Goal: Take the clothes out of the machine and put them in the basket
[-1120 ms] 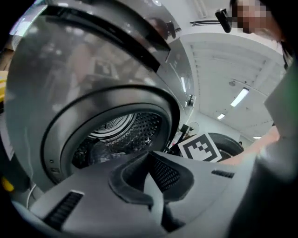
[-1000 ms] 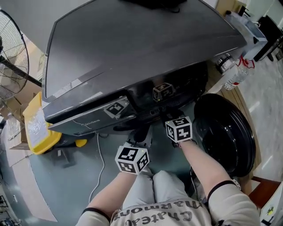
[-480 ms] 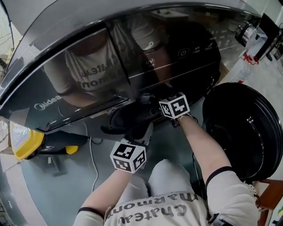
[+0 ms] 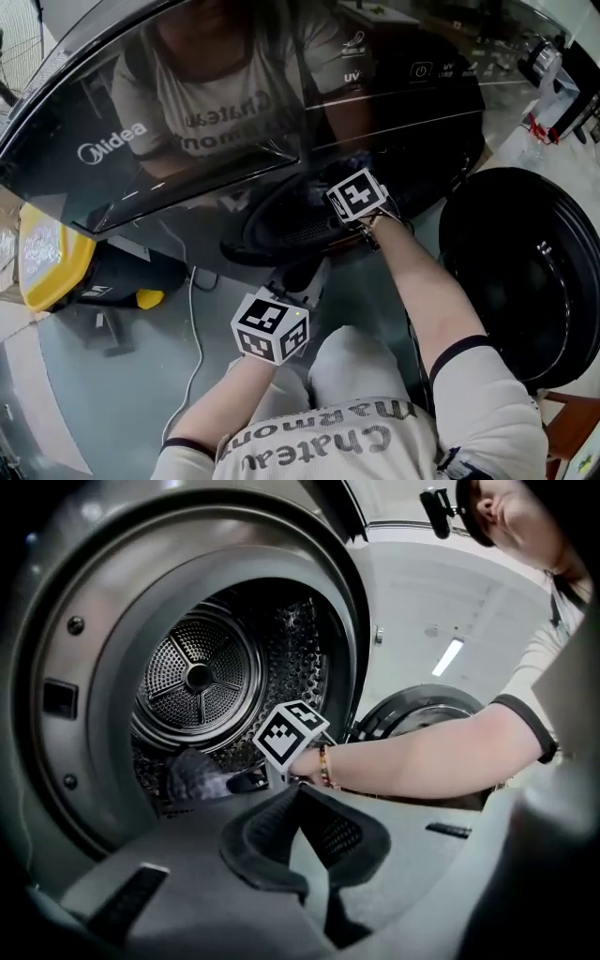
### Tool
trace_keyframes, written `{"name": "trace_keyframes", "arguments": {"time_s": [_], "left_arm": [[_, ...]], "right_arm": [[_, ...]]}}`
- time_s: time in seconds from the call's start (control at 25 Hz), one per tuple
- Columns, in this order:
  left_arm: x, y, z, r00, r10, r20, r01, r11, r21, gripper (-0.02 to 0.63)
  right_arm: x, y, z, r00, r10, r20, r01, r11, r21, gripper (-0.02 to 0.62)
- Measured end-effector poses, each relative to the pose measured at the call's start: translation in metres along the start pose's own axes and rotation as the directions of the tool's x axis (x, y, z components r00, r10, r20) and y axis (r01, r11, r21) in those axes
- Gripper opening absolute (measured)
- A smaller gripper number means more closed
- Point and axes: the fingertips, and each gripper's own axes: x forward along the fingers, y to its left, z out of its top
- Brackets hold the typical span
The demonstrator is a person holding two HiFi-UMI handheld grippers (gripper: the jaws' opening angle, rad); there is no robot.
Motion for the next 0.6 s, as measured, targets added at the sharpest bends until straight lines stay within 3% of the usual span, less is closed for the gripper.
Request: {"name": "trace_keyframes", "arguments": {"time_s": [0.16,0.28,0.36,0.44,0.52,0.6], "left_arm": [[-0.003,0.003,0.000,1.000,0.012,0.008,-0.012,1.000,-0.016,0.008],[0.000,-0.001,0.003,1.000,-0.001,0.019,0.001,1.000,-0.018,0.008],[0.000,-0.002,0.003,1.000,-0.005,0.025,0.006,1.000,-0.019,0.008],[0.000,0.001,0.003,1.000,-0.002,0.029,0.002,1.000,-0.018,0.008],[-0.001,0.003,0.003,0.999,0.001,0.032,0.000,1.000,-0.018,0.008],[-0.002,0.005,0.003,0.999,-0.001,0.033,0.001,1.000,-0.013,0.008]], "right_arm": [[0.002,-0.001,-0.003,1.000,-0.020,-0.015,0.020,1.000,-0.012,0.327],[0.004,-0.007,-0.008,0.998,-0.038,-0.055,0.035,0.998,-0.054,0.194],[0.005,-0.008,-0.013,0.995,-0.040,-0.090,0.032,0.996,-0.089,0.166],[0.005,-0.009,-0.012,0.994,-0.051,-0.095,0.036,0.988,-0.150,0.082],[0.005,-0.008,-0.009,0.995,-0.049,-0.085,0.036,0.987,-0.156,0.069],[0.003,-0.003,-0.010,0.998,-0.032,-0.062,0.026,0.994,-0.102,0.063]]}}
